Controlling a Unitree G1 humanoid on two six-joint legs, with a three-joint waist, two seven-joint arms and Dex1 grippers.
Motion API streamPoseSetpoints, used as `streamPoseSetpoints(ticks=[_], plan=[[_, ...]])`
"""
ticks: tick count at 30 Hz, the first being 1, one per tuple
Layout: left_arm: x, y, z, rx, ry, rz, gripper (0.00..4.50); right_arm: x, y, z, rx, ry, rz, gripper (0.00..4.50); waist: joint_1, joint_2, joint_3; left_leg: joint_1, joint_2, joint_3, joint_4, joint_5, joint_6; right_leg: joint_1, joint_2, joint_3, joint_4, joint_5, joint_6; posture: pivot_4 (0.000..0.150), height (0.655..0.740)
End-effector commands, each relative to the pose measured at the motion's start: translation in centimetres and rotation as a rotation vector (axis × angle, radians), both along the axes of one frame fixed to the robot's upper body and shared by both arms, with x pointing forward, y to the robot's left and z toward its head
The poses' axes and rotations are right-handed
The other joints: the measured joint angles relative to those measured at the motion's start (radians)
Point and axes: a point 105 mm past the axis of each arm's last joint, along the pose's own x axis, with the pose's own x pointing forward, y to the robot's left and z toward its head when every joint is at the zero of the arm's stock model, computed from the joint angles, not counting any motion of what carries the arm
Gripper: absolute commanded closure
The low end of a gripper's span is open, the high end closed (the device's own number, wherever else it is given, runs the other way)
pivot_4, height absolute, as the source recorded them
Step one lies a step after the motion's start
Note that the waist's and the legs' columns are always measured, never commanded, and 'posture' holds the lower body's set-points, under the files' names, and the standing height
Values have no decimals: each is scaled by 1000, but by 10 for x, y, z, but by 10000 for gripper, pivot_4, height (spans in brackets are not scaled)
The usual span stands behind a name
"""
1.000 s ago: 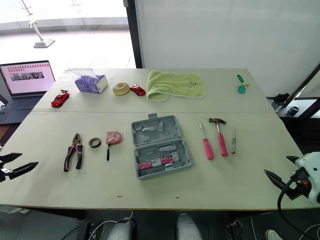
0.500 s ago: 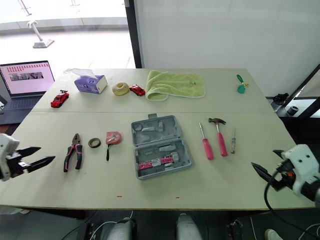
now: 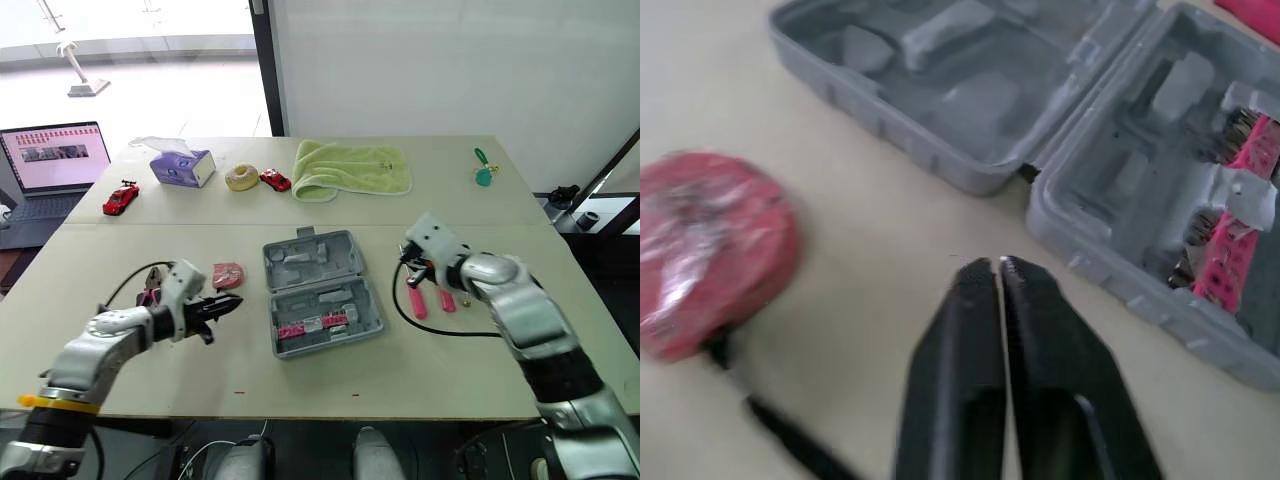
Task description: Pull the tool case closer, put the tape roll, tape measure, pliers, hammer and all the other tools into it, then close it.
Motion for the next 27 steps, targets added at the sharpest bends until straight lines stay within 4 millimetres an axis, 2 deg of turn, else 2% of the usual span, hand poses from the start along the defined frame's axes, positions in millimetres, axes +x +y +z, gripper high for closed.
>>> streamPoseSetpoints(ticks=[1, 6, 9, 14, 19, 23, 27], plan=[[6, 3, -3, 56, -12, 16, 44226, 11, 10, -10, -92, 21, 54, 44058, 0, 0, 0, 0, 0, 0, 0, 0, 0, 0, 0, 0, 0, 0, 0, 1500, 7400], [13, 2, -17, 102, 6, 33, 44226, 27, 22, -27, -169, 67, 96, 44058, -1, 0, 0, 0, 0, 0, 0, 0, 0, 0, 0, 0, 0, 0, 0, 1500, 7400], [14, -7, -26, 153, -2, -4, 44226, 36, 26, -41, -233, 87, 130, 44058, 2, 0, 0, 0, 0, 0, 0, 0, 0, 0, -1, -1, 1, 0, 0, 1500, 7400], [24, -16, -25, 183, -33, -15, 44226, 42, 35, -50, -276, 100, 177, 44058, 2, 1, 0, 0, -1, 0, 1, 0, 0, 0, -1, -1, 1, 0, 0, 1500, 7400], [31, -30, -27, 232, -68, -79, 44226, 35, 42, -60, -289, 151, 222, 44058, 1, 1, -1, 1, -1, 0, 1, 0, 0, 0, -1, -1, 3, 0, 0, 1500, 7400], [31, -39, -27, 220, -73, -117, 44226, 28, 42, -60, -272, 168, 229, 44058, 1, 1, -1, 1, -1, -1, 1, 0, 0, 0, -1, -1, 4, 0, 0, 1500, 7400], [18, -40, -27, 200, -58, -183, 44226, -2, 41, -61, -213, 231, 224, 44058, 4, 2, -1, 1, -1, -1, 1, 0, 0, 1, -1, -2, 4, 0, 0, 1500, 7400]])
